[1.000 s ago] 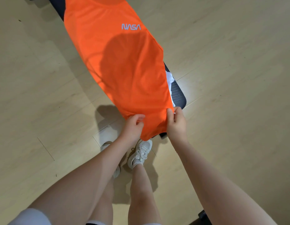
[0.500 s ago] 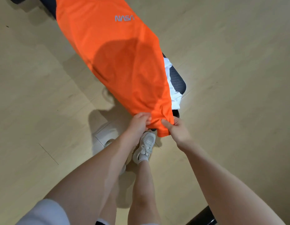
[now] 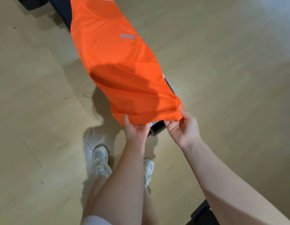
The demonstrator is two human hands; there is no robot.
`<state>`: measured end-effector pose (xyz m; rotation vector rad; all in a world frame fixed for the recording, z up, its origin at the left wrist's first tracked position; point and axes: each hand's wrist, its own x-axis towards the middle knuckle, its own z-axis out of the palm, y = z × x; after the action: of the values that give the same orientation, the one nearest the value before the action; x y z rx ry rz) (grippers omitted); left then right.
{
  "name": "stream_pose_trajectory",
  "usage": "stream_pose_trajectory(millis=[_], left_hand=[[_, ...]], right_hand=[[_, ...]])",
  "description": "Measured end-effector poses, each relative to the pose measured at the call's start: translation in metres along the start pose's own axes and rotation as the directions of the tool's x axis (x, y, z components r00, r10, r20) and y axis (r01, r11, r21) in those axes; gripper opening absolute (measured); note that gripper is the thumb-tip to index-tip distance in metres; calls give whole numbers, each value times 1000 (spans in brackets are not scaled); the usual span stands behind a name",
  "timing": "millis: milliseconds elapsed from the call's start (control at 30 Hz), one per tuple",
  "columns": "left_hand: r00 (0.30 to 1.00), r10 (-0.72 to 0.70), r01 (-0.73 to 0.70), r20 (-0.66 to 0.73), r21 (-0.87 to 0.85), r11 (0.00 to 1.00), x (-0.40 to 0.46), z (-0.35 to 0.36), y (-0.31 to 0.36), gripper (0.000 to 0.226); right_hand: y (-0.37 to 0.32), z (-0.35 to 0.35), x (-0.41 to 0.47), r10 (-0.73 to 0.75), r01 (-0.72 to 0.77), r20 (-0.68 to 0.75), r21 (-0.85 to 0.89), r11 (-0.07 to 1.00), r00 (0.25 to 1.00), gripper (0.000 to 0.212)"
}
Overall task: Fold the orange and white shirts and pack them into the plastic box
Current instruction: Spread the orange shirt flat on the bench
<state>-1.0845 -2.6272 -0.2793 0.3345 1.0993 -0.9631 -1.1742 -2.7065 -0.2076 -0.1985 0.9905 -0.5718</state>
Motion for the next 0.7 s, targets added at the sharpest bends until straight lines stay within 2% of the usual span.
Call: stream_pose_trajectory(millis=[67,167,233,300,367,500,600,700], left_hand=[[991,131,-131,-23,-18,991,6,-8,8,31],[959,282,-283,-21,-69,957,4,-19,28,31],[921,388,-389,-26,-46,920,-3,-18,42,33],[886,460,-461,-56,-10,887,-10,-16,59,25],[874,479,-476,-86,54,878,-12,-16,76,22],[847,514,-455,-138,312,834,-20,-14,85,21],[820,549,-461,-160,383,800,-39,-3,77,21],[771,619,-513,-147,433,742,-64,1,67,12]], right_hand=[[-4,-8,4,11,-9,-34,52,999,999,13],[-11,-21,12,6,1,-77,83,997,997,21],[-20,-26,15,-14,26,-111,108,994,994,26],[-28,-30,17,-44,62,-162,109,992,986,26],[-35,-35,18,-58,77,-210,87,993,976,24],[-47,-42,16,-62,72,-249,32,997,966,20],[-63,-45,14,-73,71,-305,-18,997,949,19],[-77,-46,4,-67,-33,-429,-221,975,901,14]])
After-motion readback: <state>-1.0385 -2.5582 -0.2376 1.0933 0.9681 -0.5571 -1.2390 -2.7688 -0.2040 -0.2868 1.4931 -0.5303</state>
